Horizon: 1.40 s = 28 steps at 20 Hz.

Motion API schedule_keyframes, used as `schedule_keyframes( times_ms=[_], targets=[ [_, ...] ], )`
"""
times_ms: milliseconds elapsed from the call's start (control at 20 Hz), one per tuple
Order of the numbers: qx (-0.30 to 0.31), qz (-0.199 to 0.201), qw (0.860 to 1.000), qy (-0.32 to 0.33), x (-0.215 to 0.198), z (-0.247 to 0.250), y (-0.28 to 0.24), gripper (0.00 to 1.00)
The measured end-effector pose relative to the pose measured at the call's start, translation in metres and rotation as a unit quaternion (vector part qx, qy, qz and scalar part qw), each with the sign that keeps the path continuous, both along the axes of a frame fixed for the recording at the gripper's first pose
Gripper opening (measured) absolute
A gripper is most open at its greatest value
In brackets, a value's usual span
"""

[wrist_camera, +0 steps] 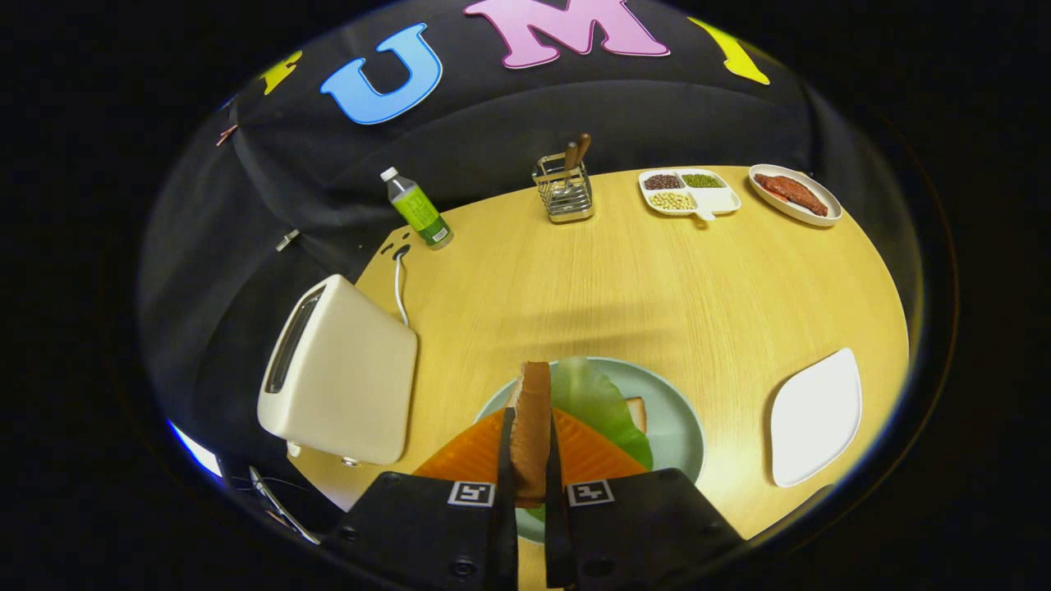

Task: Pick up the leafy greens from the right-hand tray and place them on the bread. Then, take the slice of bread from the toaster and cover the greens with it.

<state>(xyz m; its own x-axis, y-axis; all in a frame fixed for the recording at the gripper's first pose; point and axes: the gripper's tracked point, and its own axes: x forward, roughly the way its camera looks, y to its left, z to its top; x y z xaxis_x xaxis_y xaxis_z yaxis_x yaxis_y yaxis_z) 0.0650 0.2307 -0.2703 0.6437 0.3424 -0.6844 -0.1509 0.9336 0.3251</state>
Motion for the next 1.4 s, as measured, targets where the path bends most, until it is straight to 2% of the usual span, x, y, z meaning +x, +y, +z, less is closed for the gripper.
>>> schedule_keyframes(
  times_ms=[150, 200, 400, 450, 600, 650, 700, 850, 1100, 1400],
  targets=[
    [-0.007, -0.004, 1.000, 0.002, 0.000, -0.012, -0.010, 0.21],
    [-0.014, -0.004, 1.000, 0.003, 0.001, -0.016, -0.015, 0.26],
    [-0.061, -0.009, 0.998, 0.003, 0.001, -0.029, -0.038, 0.53],
    [-0.079, -0.008, 0.997, 0.004, 0.001, -0.031, -0.047, 0.66],
    [-0.107, -0.006, 0.994, -0.003, -0.002, -0.029, -0.069, 0.79],
    [-0.112, -0.008, 0.994, -0.012, -0.002, -0.024, -0.077, 0.93],
    [-0.117, -0.009, 0.993, -0.021, -0.003, -0.017, -0.086, 0.98],
    [-0.128, -0.015, 0.990, -0.063, -0.002, 0.015, -0.112, 1.00],
    [-0.128, -0.006, 0.977, -0.171, -0.009, 0.100, -0.147, 0.99],
    [-0.102, -0.017, 0.945, -0.309, -0.022, 0.209, -0.190, 0.99]
  ],
)
